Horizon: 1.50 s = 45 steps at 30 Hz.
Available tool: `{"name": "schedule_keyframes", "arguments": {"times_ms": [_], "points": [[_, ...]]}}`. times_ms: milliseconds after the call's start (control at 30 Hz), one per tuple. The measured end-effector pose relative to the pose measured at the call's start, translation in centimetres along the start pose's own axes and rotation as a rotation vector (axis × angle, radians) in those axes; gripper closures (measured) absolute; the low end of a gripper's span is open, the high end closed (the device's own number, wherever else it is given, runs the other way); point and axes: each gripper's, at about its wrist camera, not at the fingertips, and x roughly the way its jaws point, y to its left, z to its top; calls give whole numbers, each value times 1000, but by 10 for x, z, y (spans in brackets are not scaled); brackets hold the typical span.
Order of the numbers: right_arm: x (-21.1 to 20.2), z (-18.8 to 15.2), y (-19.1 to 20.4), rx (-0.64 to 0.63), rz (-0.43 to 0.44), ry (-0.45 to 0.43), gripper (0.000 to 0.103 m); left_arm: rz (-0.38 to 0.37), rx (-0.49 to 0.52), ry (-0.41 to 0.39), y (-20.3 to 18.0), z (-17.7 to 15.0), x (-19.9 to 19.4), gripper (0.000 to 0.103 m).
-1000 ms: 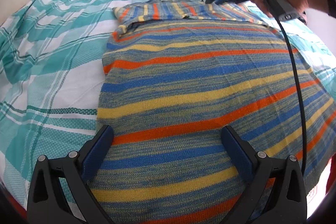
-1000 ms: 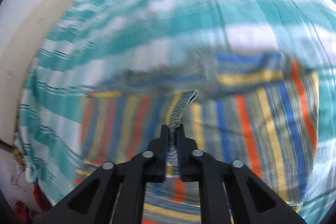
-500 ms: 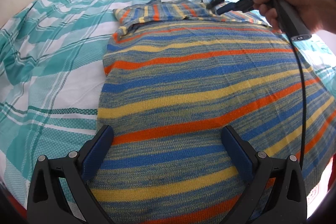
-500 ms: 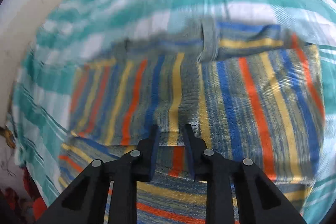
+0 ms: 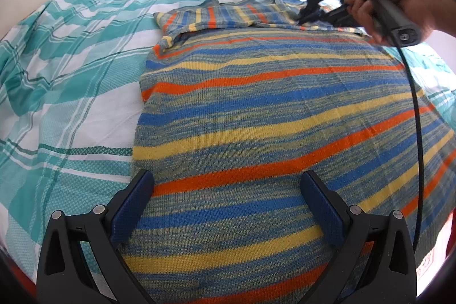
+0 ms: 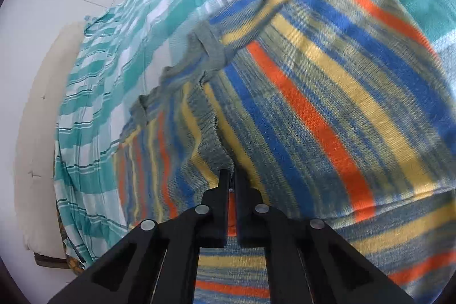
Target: Fold small clothes
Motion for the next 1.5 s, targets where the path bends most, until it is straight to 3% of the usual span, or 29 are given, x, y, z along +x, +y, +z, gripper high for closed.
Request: {"name": "schedule_keyframes", "arguments": {"times_ms": [133,233,367,433,500,567,700,867,933,1033,1267,1400,1500], "points": [[-22,-14,11,-62,-22,-45,100,1,0,1,0,0,1,1],[-9,-18,0,-72,-97,-17,100,0,-1,4,1,0,0,1],[-9,-20,5,-104,-93,-59,99,2,-1,13,2,0,-2,1],[-13,-21,10,-141,-101,-55,96,9,0,30,2,0,-6,1],[-27,-25,11,-171,-97,-62,81,7,-18,62,5,1,-15,1],[-46,-37,20,-262,-78,-63,78,-5,-31,83,8,-1,-20,1],[-85,-105,26,-515,-49,0,75,30,-26,133,11,-9,-22,1],[-106,-220,-12,-675,-143,133,73,48,-45,192,14,-23,-32,1],[-116,-259,-31,-696,-199,144,73,68,-20,210,11,-31,-38,1],[-144,-294,-52,-674,-219,69,69,94,11,233,9,-40,-47,1],[-169,-293,-68,-609,-238,46,66,133,-8,237,17,-48,-68,1],[-183,-298,-71,-594,-241,18,66,148,-106,202,40,-44,-81,1],[-202,-291,-71,-559,-213,-61,65,45,-296,146,85,-33,-98,1]]}}
